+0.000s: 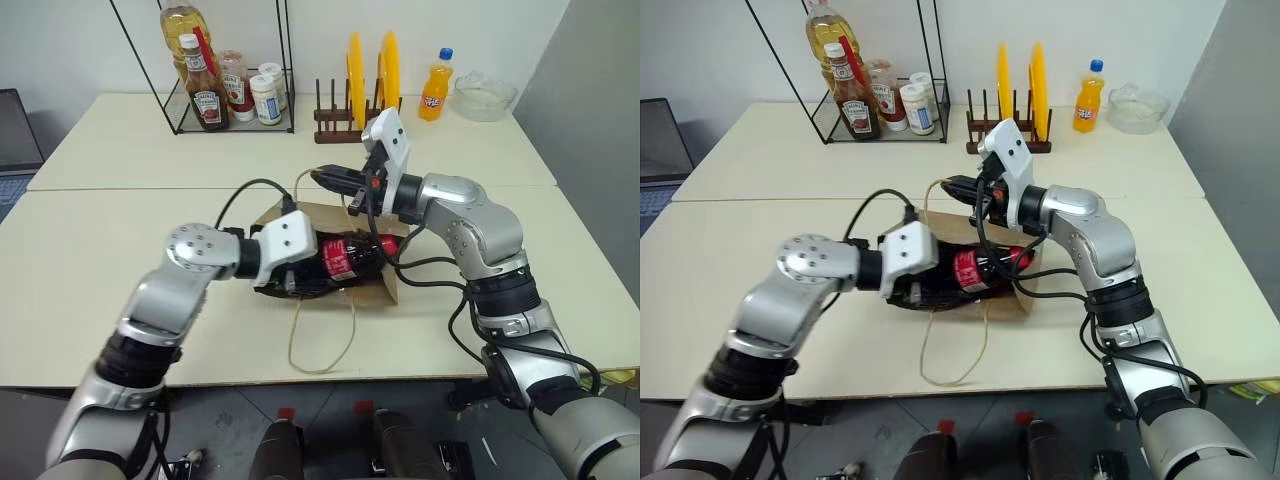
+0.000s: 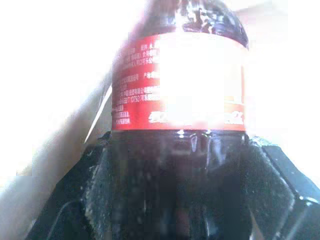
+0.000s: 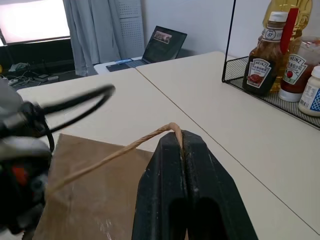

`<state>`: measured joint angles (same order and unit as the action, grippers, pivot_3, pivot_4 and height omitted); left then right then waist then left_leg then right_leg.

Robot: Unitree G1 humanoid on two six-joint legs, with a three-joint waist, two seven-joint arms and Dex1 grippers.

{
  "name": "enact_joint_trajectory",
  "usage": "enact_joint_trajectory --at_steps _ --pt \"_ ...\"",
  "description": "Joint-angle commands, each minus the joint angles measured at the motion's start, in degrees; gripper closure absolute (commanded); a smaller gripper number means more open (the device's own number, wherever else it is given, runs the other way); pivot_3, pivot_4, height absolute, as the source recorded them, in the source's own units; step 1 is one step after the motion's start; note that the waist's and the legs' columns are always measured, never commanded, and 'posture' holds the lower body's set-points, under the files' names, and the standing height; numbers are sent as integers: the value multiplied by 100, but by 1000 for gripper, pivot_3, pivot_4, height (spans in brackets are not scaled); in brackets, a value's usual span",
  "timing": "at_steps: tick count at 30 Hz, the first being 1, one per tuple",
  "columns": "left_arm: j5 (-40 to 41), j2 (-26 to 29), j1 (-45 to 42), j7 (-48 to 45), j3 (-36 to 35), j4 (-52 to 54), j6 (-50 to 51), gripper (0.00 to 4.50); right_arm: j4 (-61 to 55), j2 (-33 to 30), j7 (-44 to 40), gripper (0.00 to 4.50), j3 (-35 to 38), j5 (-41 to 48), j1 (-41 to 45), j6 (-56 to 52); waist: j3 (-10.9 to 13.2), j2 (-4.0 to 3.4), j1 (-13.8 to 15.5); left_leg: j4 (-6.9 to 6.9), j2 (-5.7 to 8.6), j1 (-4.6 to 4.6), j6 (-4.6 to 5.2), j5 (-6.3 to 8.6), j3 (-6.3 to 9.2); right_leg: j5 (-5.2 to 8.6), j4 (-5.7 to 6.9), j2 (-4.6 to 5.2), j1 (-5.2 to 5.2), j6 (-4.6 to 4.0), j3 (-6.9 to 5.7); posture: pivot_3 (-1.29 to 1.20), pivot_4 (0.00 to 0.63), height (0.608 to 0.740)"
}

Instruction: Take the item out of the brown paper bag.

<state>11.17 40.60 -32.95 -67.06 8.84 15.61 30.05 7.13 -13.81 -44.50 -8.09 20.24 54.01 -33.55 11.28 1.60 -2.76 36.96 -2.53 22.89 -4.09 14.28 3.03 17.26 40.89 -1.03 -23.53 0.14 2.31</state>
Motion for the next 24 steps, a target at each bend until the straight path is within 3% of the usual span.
enact_joint_trajectory --at_steps 1,9,13,19,24 --pt "505 293 -76 -228 -409 277 112 1347 -107 -61 -109 4500 49 -3 96 117 0 0 -14 0 0 1 0 0 0 0 -1 -1 0 0 0 0 150 740" --pt "1199 856 -346 -439 -766 460 520 1347 -90 -211 -226 4500 49 -33 -8 111 0 0 -16 -1 3 4 0 0 -1 0 -5 -2 -1 0 0 0 150 740" --pt "693 1169 -360 -319 -501 323 76 1347 -72 -261 -293 4500 62 -72 -44 135 1 0 -19 -1 3 2 0 0 -3 0 -4 -4 0 1 2 0 150 740" --pt "668 1243 -316 -216 -495 363 68 1347 45 -339 -379 4500 76 -121 16 238 1 0 -17 -2 0 3 1 0 -3 0 -4 -9 -2 0 2 0 150 740" --pt "1869 1450 -298 -451 -1295 651 993 1347 191 -379 -411 4500 74 -154 46 310 2 1 -34 -2 -2 5 1 1 -3 1 -4 -10 -3 0 2 0 150 740"
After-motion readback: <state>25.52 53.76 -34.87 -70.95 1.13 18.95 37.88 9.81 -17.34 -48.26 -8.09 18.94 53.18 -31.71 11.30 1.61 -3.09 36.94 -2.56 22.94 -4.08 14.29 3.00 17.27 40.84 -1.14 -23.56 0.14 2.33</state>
